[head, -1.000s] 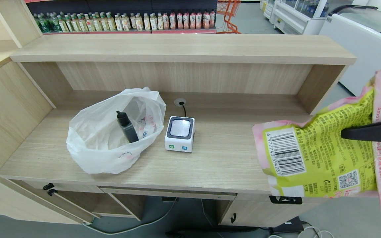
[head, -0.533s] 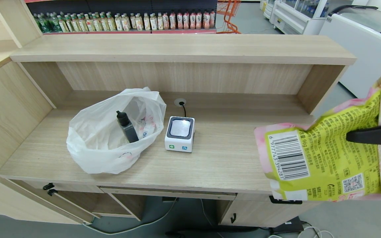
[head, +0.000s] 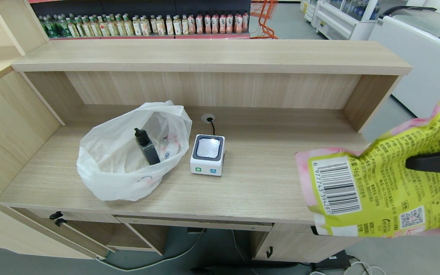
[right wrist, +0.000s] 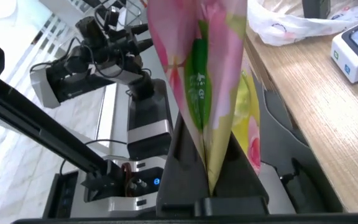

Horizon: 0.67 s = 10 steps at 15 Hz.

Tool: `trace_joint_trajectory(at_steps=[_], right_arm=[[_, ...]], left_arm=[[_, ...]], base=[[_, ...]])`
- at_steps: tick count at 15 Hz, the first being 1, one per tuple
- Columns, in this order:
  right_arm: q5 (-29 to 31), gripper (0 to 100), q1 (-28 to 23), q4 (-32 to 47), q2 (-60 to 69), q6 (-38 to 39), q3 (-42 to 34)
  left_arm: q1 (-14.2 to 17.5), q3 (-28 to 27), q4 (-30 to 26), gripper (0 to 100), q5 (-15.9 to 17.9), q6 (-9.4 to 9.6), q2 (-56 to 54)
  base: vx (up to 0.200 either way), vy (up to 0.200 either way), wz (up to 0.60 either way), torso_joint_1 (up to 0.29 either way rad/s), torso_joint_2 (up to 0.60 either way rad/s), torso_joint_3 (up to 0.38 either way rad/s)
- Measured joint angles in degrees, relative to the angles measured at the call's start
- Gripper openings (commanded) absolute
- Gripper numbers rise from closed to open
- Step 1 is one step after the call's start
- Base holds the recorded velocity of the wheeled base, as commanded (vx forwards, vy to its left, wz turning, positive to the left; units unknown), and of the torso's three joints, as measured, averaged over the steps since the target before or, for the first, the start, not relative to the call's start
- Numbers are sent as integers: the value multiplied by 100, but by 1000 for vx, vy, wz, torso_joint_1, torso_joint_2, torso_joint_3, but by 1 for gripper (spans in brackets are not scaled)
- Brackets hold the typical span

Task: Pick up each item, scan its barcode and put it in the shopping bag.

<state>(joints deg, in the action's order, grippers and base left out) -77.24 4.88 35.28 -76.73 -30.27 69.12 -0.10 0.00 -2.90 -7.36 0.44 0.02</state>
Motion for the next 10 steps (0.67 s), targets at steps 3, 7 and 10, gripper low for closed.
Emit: trace_joint_trajectory(at_steps=[3,7,10], right_arm=[[2,0,55,-2,55,-9,-41],[50,0,71,-17,79,-104,-33],[394,0,-133,-105,66,-802,-30]], left_arm=[[5,0,1,100,1,0,0],[0,0,0,100,0,0,-2],[0,0,0,100,0,0,0]], base=[[0,0,0,0,0,0],[0,0,0,0,0,0],[0,0,0,0,0,0]])
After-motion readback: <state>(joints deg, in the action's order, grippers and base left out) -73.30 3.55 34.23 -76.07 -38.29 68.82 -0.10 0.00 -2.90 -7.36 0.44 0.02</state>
